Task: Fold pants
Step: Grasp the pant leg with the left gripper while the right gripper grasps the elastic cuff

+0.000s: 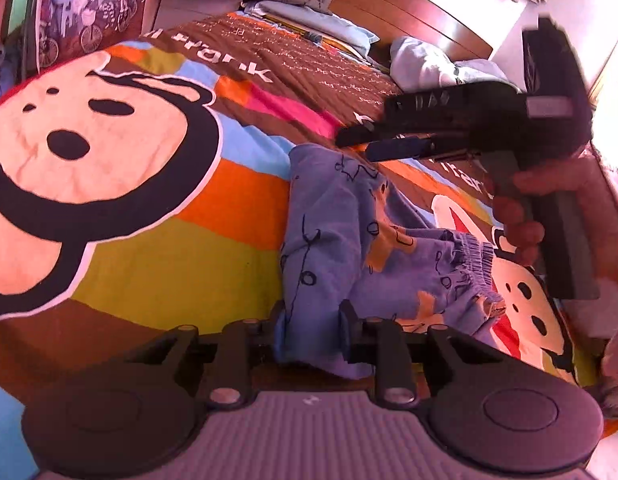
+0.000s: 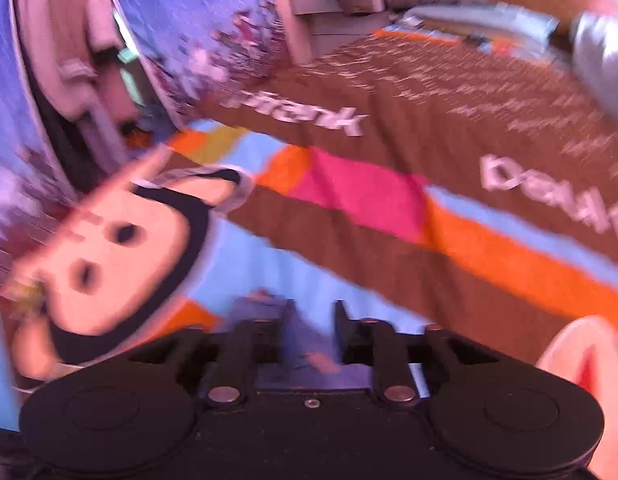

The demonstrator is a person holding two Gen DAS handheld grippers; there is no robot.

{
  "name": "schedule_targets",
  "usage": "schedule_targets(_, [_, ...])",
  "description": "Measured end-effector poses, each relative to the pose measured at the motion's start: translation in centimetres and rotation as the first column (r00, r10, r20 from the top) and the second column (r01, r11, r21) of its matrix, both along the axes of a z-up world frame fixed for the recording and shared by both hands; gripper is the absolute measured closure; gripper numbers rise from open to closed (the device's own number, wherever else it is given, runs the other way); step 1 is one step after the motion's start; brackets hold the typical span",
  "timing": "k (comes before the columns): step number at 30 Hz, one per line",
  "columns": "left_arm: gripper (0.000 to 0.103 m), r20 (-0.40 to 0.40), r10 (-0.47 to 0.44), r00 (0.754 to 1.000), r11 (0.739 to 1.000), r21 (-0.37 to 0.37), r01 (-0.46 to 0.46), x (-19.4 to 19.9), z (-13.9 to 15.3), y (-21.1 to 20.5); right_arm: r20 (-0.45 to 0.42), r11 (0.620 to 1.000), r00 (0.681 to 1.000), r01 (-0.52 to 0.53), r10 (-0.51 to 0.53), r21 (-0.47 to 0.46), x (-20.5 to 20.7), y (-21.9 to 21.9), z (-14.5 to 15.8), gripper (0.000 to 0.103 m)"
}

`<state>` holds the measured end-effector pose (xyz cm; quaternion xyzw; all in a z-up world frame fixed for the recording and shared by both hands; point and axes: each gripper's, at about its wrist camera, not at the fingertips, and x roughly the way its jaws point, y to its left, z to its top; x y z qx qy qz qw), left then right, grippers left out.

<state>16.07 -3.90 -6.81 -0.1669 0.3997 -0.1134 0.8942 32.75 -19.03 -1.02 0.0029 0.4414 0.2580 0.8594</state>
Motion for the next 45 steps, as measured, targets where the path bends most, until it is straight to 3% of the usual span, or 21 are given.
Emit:
schedule_targets(2, [0.074,-0.001,0.001,1.000,1.000,-0.007,-0.001,-0.1,0.0,0.2,-0.010,0.997,0.997,-0.077,0.077,0.014,-0.2,1.0,0.3,0.033])
schedule_targets(5, [0.073,-0.011,0.006,1.000,0.999,-0.049,-0.007,0.0,-0.2,0.8,0.006,0.977,0.987,-0.160,0.162,-0.142,0.3,4.7,-1.0,0.036])
schedule_targets(7, [0.074,-0.017,0.015,1.000,0.997,-0.074,-0.016,0.2,-0.5,1.2,-0.046,0.955,0.978,-0.207,0.202,-0.214,1.0,6.8,-2.4,0.069])
schedule_targets(9, [0.075,-0.013,0.016,1.000,0.997,-0.077,-0.017,0.0,-0.5,1.2,-0.063,0.915,0.969,-0.245,0.237,-0.321,1.1,8.6,-3.4,0.084])
schedule_targets(11, [0.077,0.010,0.014,1.000,0.998,-0.066,-0.013,-0.3,-0.2,1.0,-0.031,0.897,0.963,-0.261,0.268,-0.356,0.7,9.0,-3.0,0.089])
schedule_targets(15, [0.077,0.045,-0.002,0.999,1.000,-0.019,0.003,-0.9,0.5,0.3,0.061,0.927,0.983,-0.142,0.173,-0.347,1.6,8.0,-1.7,0.093])
schedule_targets(18, [0.077,0.011,0.004,1.000,1.000,-0.015,-0.004,-0.6,0.1,0.3,0.032,0.937,0.990,-0.121,0.140,-0.329,2.2,7.9,-3.0,0.092])
schedule_targets(19, [0.076,0.003,0.006,1.000,0.999,-0.031,-0.006,-0.5,0.0,0.5,0.045,0.936,0.988,-0.125,0.148,-0.329,2.0,8.0,-3.1,0.090])
schedule_targets(21, [0.076,-0.002,0.004,1.000,0.999,-0.052,-0.004,-0.7,0.1,0.9,0.087,0.948,0.987,-0.099,0.131,-0.303,1.0,7.4,-2.2,0.074])
schedule_targets(22, [0.076,0.003,-0.002,1.000,0.999,-0.051,0.002,-0.9,0.2,0.8,0.101,0.956,0.989,-0.077,0.109,-0.284,0.8,6.7,-1.5,0.070])
schedule_targets(26, [0.070,0.007,-0.016,1.000,1.000,0.012,0.016,-1.4,0.3,-0.2,0.158,0.967,0.985,-0.031,0.073,-0.254,-1.2,3.0,2.2,0.057])
schedule_targets(28, [0.068,-0.001,-0.007,1.000,1.000,0.019,0.007,-1.5,0.0,-0.2,0.194,0.963,0.977,-0.030,0.084,-0.268,-2.9,1.3,3.3,0.040])
schedule_targets(29, [0.066,-0.004,-0.001,1.000,1.000,0.002,0.001,-1.5,0.0,0.0,0.205,0.961,0.975,-0.022,0.081,-0.274,-3.7,0.5,3.6,0.025])
schedule_targets(30, [0.065,-0.007,0.008,1.000,1.000,-0.016,-0.008,-1.5,-0.1,0.3,0.205,0.963,0.976,-0.018,0.075,-0.267,-4.5,-0.4,3.6,0.021])
schedule_targets(34, [0.061,-0.021,0.037,0.999,0.993,-0.107,-0.040,-1.8,-0.6,1.7,0.169,0.980,0.984,0.079,-0.048,-0.181,-7.9,-4.2,2.6,0.021])
schedule_targets(37, [0.058,-0.021,0.046,0.999,0.993,-0.109,-0.048,-1.8,-0.6,1.7,0.131,0.976,0.976,0.187,-0.172,-0.114,-11.5,-6.9,1.4,0.015])
schedule_targets(41, [0.056,-0.017,0.042,0.999,0.996,-0.072,-0.043,-1.8,-0.4,1.1,0.079,0.948,0.971,0.238,-0.226,-0.211,-15.2,-8.6,-2.3,0.006])
schedule_targets(42, [0.056,-0.016,0.040,0.999,0.997,-0.060,-0.041,-1.9,-0.4,1.0,0.064,0.949,0.968,0.249,-0.241,-0.193,-16.0,-9.3,-3.2,0.006])
schedule_targets(45, [0.042,0.003,0.028,1.000,0.998,-0.050,-0.028,-2.1,-0.1,0.7,-0.019,0.933,0.934,0.358,-0.357,0.031,-17.7,-12.4,-4.3,0.006])
